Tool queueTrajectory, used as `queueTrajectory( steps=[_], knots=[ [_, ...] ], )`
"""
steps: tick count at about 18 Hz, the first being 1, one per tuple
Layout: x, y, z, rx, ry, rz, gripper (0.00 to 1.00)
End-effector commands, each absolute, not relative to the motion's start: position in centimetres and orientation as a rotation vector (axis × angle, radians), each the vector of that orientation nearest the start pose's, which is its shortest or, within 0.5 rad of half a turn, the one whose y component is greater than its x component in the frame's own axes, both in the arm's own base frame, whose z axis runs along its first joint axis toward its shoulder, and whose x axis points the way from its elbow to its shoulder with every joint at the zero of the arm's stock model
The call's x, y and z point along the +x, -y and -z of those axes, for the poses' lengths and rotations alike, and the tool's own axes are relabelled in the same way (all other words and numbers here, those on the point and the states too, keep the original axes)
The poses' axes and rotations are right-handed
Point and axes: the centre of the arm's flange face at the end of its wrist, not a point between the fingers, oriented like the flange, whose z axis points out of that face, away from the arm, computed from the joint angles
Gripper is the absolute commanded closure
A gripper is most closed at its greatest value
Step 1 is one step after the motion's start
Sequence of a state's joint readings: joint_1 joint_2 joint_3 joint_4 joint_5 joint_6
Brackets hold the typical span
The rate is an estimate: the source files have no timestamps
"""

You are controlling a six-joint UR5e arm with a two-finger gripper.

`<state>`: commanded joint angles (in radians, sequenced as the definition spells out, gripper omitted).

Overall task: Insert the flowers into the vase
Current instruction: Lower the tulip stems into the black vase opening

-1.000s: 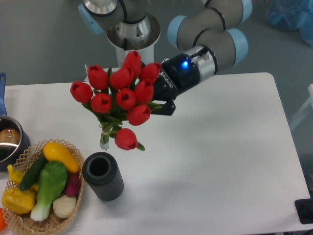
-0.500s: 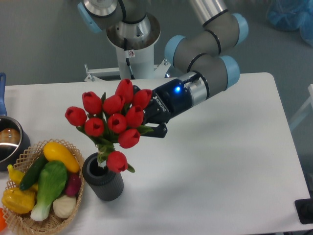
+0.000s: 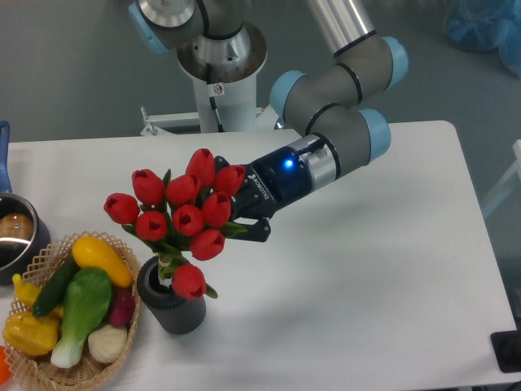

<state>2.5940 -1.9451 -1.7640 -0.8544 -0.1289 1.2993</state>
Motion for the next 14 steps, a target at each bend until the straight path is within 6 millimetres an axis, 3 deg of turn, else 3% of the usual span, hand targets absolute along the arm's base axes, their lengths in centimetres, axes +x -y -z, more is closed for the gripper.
queueTrajectory(
  steps=[11, 14],
  knots=[
    [-37.4, -50.0, -34.0, -1.495, -0.294, 0.578, 1.0],
    [-37.4, -50.2, -32.2, -1.548, -0.311, 0.554, 1.0]
  ],
)
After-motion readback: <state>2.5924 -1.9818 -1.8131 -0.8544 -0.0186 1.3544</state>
